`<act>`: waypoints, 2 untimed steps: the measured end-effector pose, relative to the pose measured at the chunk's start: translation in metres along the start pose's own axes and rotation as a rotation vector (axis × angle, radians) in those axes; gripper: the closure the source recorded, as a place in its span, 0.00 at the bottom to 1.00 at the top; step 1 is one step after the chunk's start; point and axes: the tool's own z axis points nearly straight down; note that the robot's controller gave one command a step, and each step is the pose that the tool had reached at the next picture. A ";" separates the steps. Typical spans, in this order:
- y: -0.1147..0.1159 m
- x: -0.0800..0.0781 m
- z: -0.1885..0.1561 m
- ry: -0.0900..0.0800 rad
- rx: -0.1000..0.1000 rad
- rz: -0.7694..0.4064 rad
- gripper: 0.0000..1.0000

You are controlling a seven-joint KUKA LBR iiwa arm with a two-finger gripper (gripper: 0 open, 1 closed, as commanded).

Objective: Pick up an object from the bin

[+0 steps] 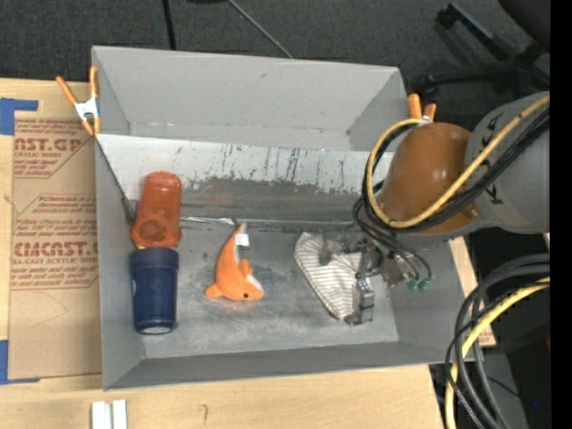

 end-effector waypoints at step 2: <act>-0.009 -0.037 0.061 -0.010 0.004 -0.028 0.00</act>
Offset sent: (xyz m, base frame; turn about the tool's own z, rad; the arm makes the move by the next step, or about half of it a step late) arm 0.0000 0.0000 0.0000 0.0000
